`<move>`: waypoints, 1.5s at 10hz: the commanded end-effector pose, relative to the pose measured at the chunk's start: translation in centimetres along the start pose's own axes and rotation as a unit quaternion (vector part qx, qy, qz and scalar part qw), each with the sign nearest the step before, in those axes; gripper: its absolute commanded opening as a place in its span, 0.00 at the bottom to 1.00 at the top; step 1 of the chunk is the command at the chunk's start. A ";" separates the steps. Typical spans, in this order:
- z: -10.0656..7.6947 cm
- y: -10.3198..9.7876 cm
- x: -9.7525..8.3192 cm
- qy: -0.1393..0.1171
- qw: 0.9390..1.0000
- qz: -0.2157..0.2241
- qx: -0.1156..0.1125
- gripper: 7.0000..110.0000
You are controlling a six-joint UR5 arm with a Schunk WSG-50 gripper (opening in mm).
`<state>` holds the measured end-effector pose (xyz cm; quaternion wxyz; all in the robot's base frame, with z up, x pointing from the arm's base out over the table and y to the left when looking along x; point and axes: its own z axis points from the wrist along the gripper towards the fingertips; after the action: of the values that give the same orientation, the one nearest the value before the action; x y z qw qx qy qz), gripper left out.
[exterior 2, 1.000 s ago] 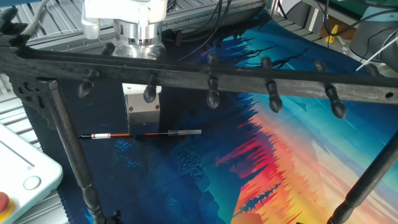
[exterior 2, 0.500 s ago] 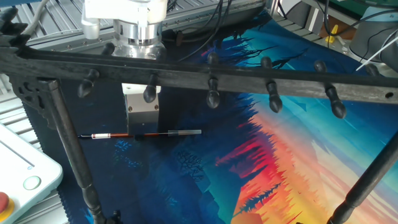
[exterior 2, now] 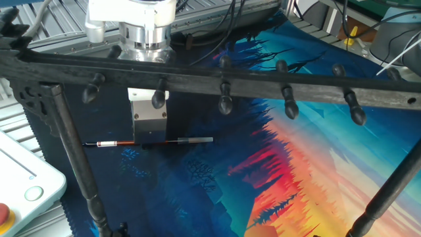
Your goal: Place the brush on the pen rack
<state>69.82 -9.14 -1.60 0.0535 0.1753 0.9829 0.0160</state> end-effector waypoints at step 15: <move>-0.2 -0.3 0.3 0.013 1.000 0.026 0.006 0.00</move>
<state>69.44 -9.27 -1.56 0.0427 0.1914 0.9805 0.0129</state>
